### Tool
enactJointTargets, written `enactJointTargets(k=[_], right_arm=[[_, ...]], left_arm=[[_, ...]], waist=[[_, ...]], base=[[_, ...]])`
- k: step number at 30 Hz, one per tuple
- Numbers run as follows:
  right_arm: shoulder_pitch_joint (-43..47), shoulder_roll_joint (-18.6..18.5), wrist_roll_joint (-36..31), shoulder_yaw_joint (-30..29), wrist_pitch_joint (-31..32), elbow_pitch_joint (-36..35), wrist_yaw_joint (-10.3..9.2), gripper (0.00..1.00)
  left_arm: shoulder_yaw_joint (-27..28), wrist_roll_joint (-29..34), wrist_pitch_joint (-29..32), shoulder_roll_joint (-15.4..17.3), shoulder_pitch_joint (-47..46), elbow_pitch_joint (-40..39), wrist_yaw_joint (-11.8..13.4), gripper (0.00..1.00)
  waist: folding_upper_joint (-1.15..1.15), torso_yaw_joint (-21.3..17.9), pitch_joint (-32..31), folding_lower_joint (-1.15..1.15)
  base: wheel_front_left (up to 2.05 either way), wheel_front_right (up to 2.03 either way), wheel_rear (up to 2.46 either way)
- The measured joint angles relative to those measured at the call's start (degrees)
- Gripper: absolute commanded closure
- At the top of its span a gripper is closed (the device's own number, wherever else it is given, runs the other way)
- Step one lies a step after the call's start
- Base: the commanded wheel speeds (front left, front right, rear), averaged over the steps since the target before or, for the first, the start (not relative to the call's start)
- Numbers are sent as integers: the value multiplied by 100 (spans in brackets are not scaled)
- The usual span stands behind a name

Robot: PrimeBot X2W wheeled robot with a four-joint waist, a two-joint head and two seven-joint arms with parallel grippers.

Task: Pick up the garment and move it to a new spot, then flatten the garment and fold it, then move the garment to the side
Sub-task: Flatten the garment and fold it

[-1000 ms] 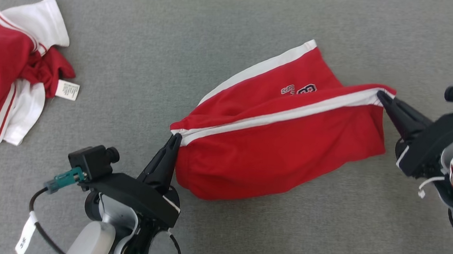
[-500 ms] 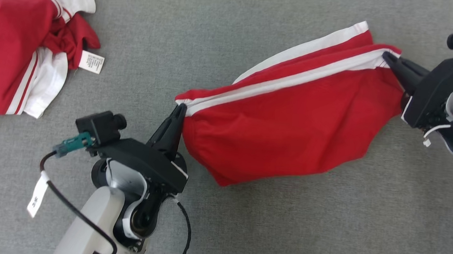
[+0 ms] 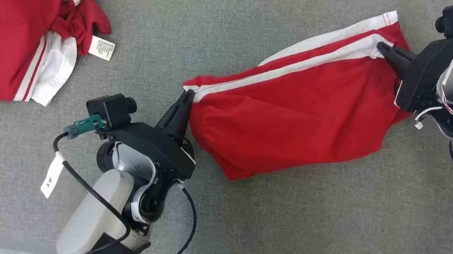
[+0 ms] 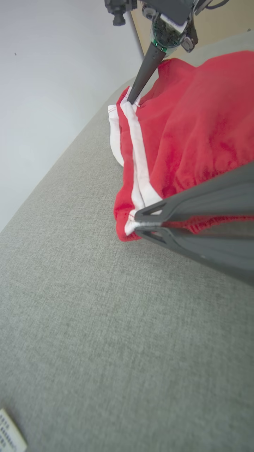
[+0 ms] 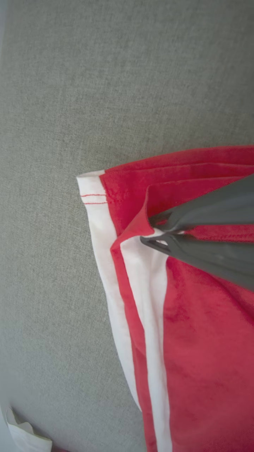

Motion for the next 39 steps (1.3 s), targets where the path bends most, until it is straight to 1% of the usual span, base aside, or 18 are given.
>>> enactJointTargets(k=[1, 2, 3, 4, 5, 6, 7, 8, 9, 10, 13, 21, 24, 25, 30, 39], right_arm=[[-29, -1, 3, 14, -25, 32, 0, 64], [-55, -5, 7, 37, -56, 69, 0, 55], [-83, -9, 15, 62, -67, 109, 1, 50], [-112, -9, 41, 80, -93, 142, 1, 16], [-143, -13, 64, 97, -123, 162, 1, 0], [-170, -20, 77, 114, -146, 180, 0, 0], [-193, -30, 86, 141, -175, 200, 1, 0], [-223, -35, 100, 170, -204, 226, 1, 0], [-223, -35, 100, 170, -204, 226, 1, 0], [-268, -47, 112, 208, -259, 277, 1, 0], [-272, -66, 167, 241, -301, 335, 1, 0], [-288, -170, 356, 352, -602, 494, 1, 0], [-287, -241, 438, 358, -776, 489, 1, 0], [-285, -267, 476, 355, -848, 486, 1, 0], [-163, -321, 706, 315, -1261, 364, 1, 0], [656, -335, 934, 235, -2083, 201, 1, 0]], left_arm=[[-12, 12, -12, -1, -10, 3, -3, 100], [-29, 29, -14, -1, -13, 9, -32, 100], [-46, 63, -16, 0, -14, 14, -53, 100], [-56, 101, -44, 0, -16, 15, -56, 88], [-67, 146, -65, 0, -21, 15, -101, 78], [-82, 171, -67, 1, -34, 12, -104, 60], [-101, 191, -84, 7, -48, 7, -134, 49], [-127, 225, -105, 16, -70, -3, -156, 13], [-127, 225, -105, 16, -70, -3, -156, 1], [-162, 280, -116, 41, -93, -27, -203, 0], [-187, 328, -175, 93, -92, -42, -204, 0], [-191, 844, -449, 554, -57, -88, -197, 0], [-191, 1024, -622, 654, 68, -186, -185, 0], [-186, 1066, -699, 669, 102, -227, -141, 0], [-202, 1341, -1044, 699, 291, -446, -89, 0], [-297, 1717, -1528, 672, 740, -675, 42, 0]], waist=[[0, -1, 1, 0], [0, -3, 0, 0], [0, -5, -1, 0], [0, -9, -4, 0], [0, -13, -8, 0], [0, -18, -12, 0], [0, -23, -17, 0], [0, -28, -23, 0], [0, -28, -23, 0], [0, -36, -38, 0], [0, -43, -56, 0], [0, -69, -188, 0], [0, -90, -253, 0], [0, -98, -277, -1], [0, -169, -406, -1], [-1, -418, -671, -1]], base=[[0, 0, 0], [0, 0, 0], [0, 0, 0], [0, 0, 0], [0, 0, 0], [0, 0, 0], [0, 0, 0], [0, 0, 0], [0, 0, 0], [0, 0, 0], [0, 0, 0], [0, 0, 0], [0, 0, 0], [0, 0, 0], [0, 0, 0], [0, 0, 0]])
